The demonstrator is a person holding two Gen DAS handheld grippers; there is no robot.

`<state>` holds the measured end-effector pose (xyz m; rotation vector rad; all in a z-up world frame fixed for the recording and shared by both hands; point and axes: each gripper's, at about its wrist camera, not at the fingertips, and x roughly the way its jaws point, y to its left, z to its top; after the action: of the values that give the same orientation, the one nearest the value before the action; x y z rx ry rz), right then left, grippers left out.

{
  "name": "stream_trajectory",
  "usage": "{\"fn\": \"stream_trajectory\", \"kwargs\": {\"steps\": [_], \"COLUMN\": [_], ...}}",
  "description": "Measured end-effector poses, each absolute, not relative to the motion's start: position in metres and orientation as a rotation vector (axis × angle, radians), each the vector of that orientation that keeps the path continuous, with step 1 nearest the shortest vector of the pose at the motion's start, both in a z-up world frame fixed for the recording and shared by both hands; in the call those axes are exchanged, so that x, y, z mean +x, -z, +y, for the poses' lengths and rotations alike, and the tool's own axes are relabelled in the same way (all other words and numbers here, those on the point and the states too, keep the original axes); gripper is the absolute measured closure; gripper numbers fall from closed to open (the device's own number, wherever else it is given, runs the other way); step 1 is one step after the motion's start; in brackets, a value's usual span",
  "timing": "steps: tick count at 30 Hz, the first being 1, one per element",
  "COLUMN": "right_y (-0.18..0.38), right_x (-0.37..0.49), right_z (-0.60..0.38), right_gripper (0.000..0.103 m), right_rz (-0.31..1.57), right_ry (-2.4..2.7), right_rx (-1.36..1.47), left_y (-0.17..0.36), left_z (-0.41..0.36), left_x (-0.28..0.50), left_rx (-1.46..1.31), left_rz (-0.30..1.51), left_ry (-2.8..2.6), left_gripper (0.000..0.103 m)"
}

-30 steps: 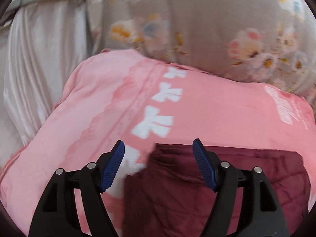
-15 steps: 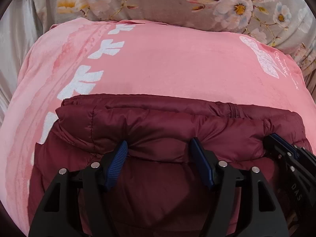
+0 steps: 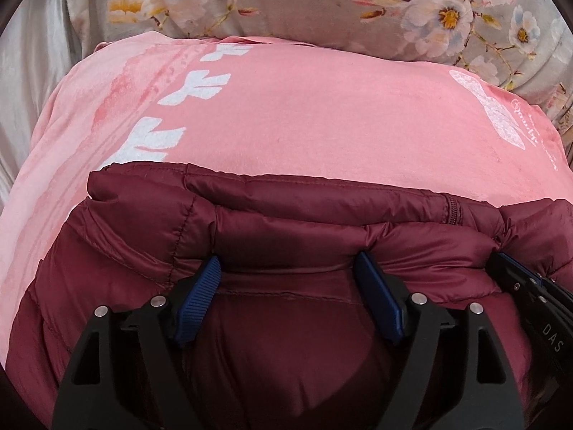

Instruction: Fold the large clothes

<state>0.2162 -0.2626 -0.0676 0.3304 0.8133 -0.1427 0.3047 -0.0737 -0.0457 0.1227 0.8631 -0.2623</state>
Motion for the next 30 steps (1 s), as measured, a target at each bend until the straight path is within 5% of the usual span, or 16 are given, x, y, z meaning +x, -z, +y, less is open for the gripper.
{"fn": "stream_trajectory", "kwargs": {"steps": [24,27,30], "right_y": [0.058,0.036,0.018], "right_x": [0.201,0.163,0.125], "right_z": [-0.275,-0.283,-0.275], "right_gripper": [0.103,0.09,0.088], "right_rz": [0.714,0.627,0.606], "right_ry": [0.18,0.275,0.24], "right_rx": [0.367,0.379,0.339], "left_y": [0.047,0.034,0.02], "left_z": [-0.076,-0.052,-0.035], "left_x": [0.304,0.288,0.259], "left_rx": [0.136,0.05,0.023], "left_rz": [0.841,0.837,0.804], "left_ry": [0.237,0.271,0.272], "left_gripper": [0.022,0.023,0.023]}}
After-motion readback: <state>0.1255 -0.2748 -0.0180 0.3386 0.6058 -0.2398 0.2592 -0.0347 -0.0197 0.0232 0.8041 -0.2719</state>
